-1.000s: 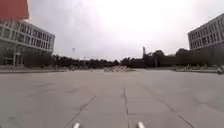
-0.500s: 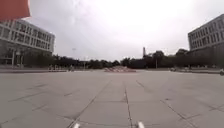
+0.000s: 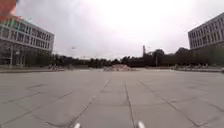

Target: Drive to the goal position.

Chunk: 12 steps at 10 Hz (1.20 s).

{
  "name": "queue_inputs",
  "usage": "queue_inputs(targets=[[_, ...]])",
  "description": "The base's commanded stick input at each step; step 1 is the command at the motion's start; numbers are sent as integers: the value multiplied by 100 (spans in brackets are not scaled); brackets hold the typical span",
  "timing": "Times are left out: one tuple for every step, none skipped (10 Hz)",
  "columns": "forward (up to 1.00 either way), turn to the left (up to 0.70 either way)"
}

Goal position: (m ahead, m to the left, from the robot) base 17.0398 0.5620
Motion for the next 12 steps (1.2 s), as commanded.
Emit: queue_inputs(targets=[[50,0],[50,0],[50,0],[50,0],[50,0],[50,0],[50,0],[50,0],[50,0],[50,0],[50,0],[50,0]])
